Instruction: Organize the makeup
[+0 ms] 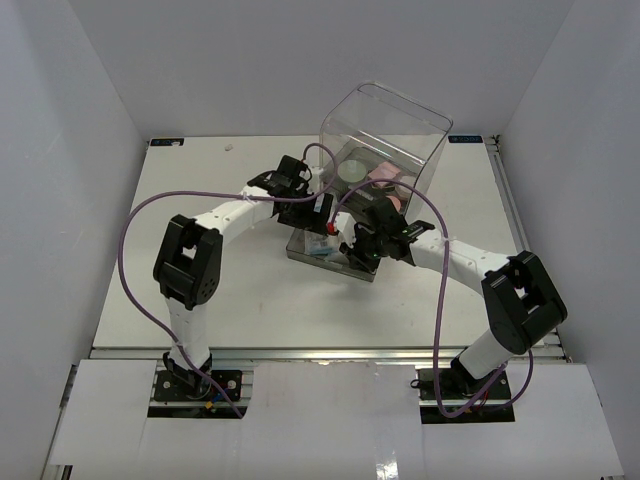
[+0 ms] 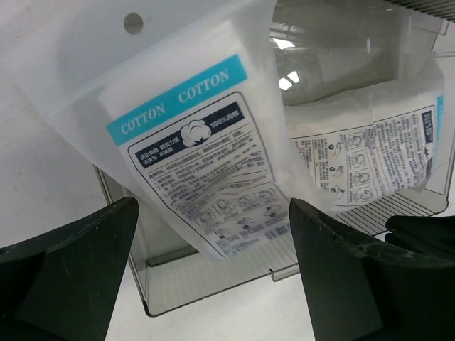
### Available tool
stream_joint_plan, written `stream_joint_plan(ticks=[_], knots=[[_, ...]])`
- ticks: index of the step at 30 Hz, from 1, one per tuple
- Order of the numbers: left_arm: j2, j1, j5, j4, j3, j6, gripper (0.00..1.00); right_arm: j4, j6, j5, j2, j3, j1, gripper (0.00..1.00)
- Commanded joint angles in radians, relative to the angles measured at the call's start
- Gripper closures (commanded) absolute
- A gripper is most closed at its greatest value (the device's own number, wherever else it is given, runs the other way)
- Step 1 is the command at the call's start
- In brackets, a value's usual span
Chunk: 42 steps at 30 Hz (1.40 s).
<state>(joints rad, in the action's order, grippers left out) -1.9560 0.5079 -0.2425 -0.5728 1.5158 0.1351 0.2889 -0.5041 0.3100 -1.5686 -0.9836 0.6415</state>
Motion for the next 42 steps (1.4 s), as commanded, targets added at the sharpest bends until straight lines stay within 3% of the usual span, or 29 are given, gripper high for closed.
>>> stream_joint_plan(ticks=[1, 8, 21, 31, 42], knots=[[0.114, -0.002, -0.012, 0.046, 0.008, 0.017, 0.02, -0.022, 0.001, 0.033, 0.049, 0.008, -0.003, 0.76], [0.12, 0.001, -0.065, 0.124, -0.04, 0.067, 0.05, -0.023, 0.001, 0.047, 0.064, 0.013, -0.014, 0.76], [0.014, 0.047, 0.046, 0.126, -0.007, 0.031, 0.09, -0.025, -0.001, 0.057, 0.067, 0.015, -0.022, 0.76], [-0.063, 0.059, -0.014, 0.123, -0.017, 0.013, 0.1, -0.024, -0.002, 0.064, 0.067, 0.018, -0.027, 0.77], [-0.006, 0.061, 0.038, 0.068, -0.002, -0.09, 0.07, -0.025, -0.002, 0.073, 0.071, 0.019, -0.031, 0.77]])
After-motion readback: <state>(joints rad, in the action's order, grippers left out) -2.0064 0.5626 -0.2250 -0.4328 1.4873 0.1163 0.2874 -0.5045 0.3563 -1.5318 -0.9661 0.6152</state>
